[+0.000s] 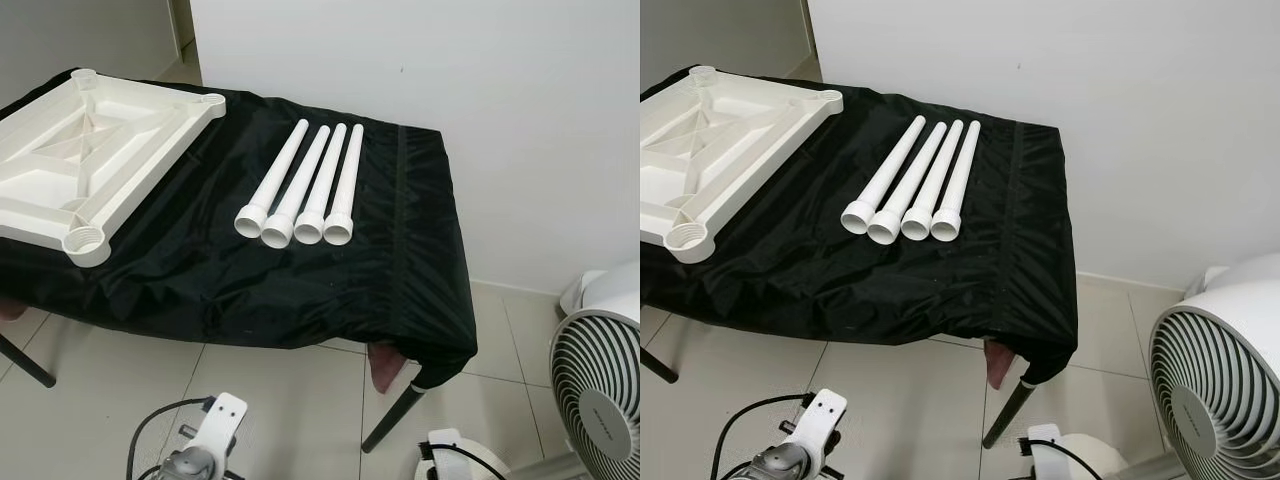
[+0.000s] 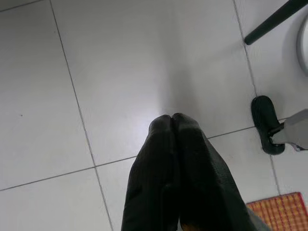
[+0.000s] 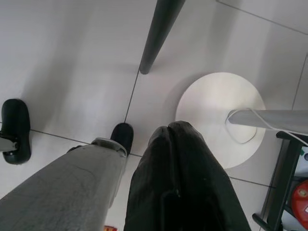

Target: Building children table

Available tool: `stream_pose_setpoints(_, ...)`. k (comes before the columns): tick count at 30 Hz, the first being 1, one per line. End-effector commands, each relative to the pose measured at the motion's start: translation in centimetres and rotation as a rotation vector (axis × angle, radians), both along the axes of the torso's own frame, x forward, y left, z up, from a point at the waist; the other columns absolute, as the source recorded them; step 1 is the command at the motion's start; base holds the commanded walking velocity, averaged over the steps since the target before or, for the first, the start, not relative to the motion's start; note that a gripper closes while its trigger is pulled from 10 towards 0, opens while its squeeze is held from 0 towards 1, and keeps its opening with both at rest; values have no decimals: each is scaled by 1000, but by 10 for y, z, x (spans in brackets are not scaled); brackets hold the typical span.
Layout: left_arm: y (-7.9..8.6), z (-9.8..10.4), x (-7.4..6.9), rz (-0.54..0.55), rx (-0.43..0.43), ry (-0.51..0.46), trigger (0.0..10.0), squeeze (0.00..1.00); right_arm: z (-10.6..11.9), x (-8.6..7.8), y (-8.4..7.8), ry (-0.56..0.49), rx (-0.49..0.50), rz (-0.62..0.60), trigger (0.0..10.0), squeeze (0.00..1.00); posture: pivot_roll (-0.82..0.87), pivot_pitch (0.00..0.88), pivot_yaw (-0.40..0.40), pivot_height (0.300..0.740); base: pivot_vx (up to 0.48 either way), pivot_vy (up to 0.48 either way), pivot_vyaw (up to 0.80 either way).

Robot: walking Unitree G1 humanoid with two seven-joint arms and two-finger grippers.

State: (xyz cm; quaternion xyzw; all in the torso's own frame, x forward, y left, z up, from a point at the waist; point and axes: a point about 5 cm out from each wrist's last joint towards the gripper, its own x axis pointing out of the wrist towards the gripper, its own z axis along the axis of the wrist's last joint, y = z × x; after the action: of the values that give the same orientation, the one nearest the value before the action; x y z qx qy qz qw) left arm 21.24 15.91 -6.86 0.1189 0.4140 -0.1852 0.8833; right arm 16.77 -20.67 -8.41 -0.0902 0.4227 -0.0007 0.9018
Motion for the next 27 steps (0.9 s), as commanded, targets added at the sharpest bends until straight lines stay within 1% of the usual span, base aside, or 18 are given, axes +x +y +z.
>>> stream_pose_setpoints(1,3,0,0,29,22,-8,10000,0,2,0,-5,-16,-18,-1,10000,0,-20,47,-27,740,0,0,0)
stream_pose_setpoints(2,6,1,3,34,24,-13,10000,0,3,3,-7,-35,-18,-4,10000,0,-28,64,-28,740,0,0,0)
stream_pose_setpoints(3,15,4,7,72,36,-24,10000,0,4,2,-8,-53,-16,-9,10000,0,-47,76,-24,740,0,0,0)
stream_pose_setpoints(5,19,5,7,98,38,-26,10000,0,4,0,-8,-55,0,-6,10000,0,-47,76,-24,740,0,0,0)
stream_pose_setpoints(8,20,5,7,102,37,-26,10000,0,4,0,-8,-55,4,-4,10000,0,-47,76,-24,740,0,0,0)
stream_pose_setpoints(11,21,5,7,117,28,-25,10000,0,4,-1,-9,-59,-16,-1,10000,0,-41,83,-29,740,0,0,0)
stream_pose_setpoints(13,23,1,-1,98,42,-12,10000,0,1,-10,-9,-57,-19,-30,10000,0,-46,100,-26,740,0,0,0)
stream_pose_setpoints(15,23,1,-1,98,42,-12,10000,0,1,-10,-9,-57,-19,-30,10000,0,-46,100,-26,740,0,0,0)
stream_pose_setpoints(16,23,-1,-5,89,47,-7,10000,0,0,-13,-8,-59,-18,-41,10000,0,-34,104,-25,740,0,0,0)
stream_pose_setpoints(18,22,-2,-7,87,46,-9,10000,0,-1,-14,-6,-59,-22,-41,10000,0,-20,101,-23,740,0,0,0)
stream_pose_setpoints(23,20,-2,-7,98,24,-9,10000,0,-1,-10,0,-55,-36,-22,10000,0,-18,91,-29,740,0,0,0)
stream_pose_setpoints(25,20,-2,-6,103,19,-9,10000,0,-2,-10,2,-52,-22,-22,10000,0,-21,75,-26,740,0,0,0)
stream_pose_setpoints(26,19,-2,-6,123,-3,-4,10000,0,-2,-9,4,-52,-7,-21,10000,0,-23,67,-23,740,0,0,0)
stream_pose_setpoints(27,19,-2,-7,104,11,0,10000,0,-2,-9,5,-55,14,-32,10000,0,-29,61,-19,740,0,0,0)
